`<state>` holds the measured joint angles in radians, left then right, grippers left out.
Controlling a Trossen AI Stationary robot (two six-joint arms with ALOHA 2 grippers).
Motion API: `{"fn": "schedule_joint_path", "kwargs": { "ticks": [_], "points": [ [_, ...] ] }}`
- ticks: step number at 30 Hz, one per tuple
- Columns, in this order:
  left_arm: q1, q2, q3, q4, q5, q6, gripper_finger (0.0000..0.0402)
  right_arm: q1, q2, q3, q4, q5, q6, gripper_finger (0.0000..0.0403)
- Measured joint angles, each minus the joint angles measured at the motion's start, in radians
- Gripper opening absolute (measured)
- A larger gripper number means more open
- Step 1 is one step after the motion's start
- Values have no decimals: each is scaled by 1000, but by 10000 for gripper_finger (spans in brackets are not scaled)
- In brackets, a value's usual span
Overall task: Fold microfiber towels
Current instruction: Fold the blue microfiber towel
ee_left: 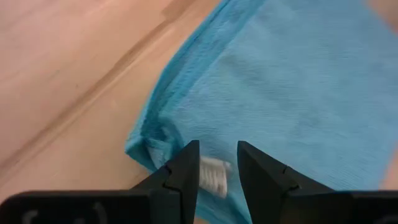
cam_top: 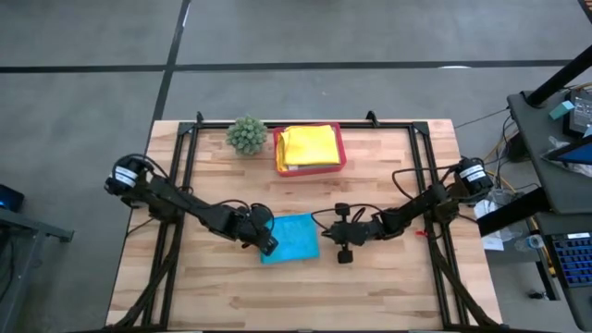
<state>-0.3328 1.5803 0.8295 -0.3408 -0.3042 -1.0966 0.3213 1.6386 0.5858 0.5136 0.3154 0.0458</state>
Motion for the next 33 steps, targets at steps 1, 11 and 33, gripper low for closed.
{"fn": "schedule_joint_path", "kwargs": {
  "ticks": [1, 11, 33],
  "points": [
    [2, 7, 1, -1, 0, -6, 93, -2, 0, -7, 11, 1, -5, 9],
    [18, 16, 27, -27, -5, -24, 93, -11, 1, -36, 69, 0, -7, 9],
    [30, 97, 136, -216, 2, -128, 93, -12, 1, -58, 92, 0, -8, 9]
  ]
}}
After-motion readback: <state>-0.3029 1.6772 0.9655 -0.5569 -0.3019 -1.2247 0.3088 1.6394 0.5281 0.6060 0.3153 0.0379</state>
